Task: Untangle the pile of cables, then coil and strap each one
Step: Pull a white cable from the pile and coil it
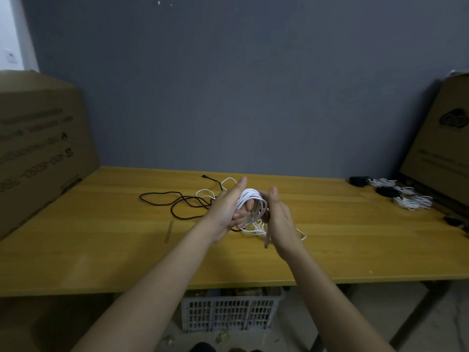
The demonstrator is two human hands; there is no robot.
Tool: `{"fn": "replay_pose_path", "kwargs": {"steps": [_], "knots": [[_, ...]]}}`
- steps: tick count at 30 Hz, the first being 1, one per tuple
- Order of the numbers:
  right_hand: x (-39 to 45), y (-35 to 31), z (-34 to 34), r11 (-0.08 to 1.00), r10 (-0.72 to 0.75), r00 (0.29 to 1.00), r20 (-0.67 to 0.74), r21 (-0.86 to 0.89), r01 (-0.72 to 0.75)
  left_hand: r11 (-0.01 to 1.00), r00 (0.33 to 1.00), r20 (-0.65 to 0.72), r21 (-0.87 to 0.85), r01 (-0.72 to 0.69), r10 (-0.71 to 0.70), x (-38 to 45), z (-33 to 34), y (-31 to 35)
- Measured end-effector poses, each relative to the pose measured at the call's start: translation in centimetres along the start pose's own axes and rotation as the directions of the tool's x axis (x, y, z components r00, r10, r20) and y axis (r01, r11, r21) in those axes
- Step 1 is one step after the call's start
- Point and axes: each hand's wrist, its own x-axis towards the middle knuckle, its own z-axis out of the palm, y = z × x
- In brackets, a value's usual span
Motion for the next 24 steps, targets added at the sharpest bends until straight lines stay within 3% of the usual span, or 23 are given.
{"fn": "replay_pose_path", "kwargs": {"steps": [4, 9, 16, 20, 24], "knots": [[0.6, 0.1, 1.2, 0.936, -0.163, 0.984, -0.075, -0.328, 0.130, 1.000, 0.992, -0.126, -0.009, 0.011, -0.012, 0.9, 0.6, 0.3], [1.5, 0.4, 0.6, 0.870, -0.228, 0.963, -0.146, -0.474, 0.134, 0.961, 0.953, -0.290, 0.277, -0.002, 0.085, 1.3, 1.0, 0.1], [3.0, -0.4, -1.5, 0.845, -0.128, 0.991, 0.045, -0.517, 0.133, 0.826, 0.999, -0.042, 0.564, 0.002, 0.026, -0.4, -0.4, 1.8], [4.6, -0.3, -2.2, 0.919, -0.081, 0.994, 0.075, -0.380, 0.104, 0.862, 1.000, 0.015, 0.506, -0.018, 0.012, 1.5, -1.3, 1.6], [7.1, 2.2, -1.1, 0.991, -0.014, 0.991, -0.130, -0.136, -0.004, 0.899, 0.997, -0.068, 0.437, 0.011, 0.021, 5.6, -2.0, -0.3]]}}
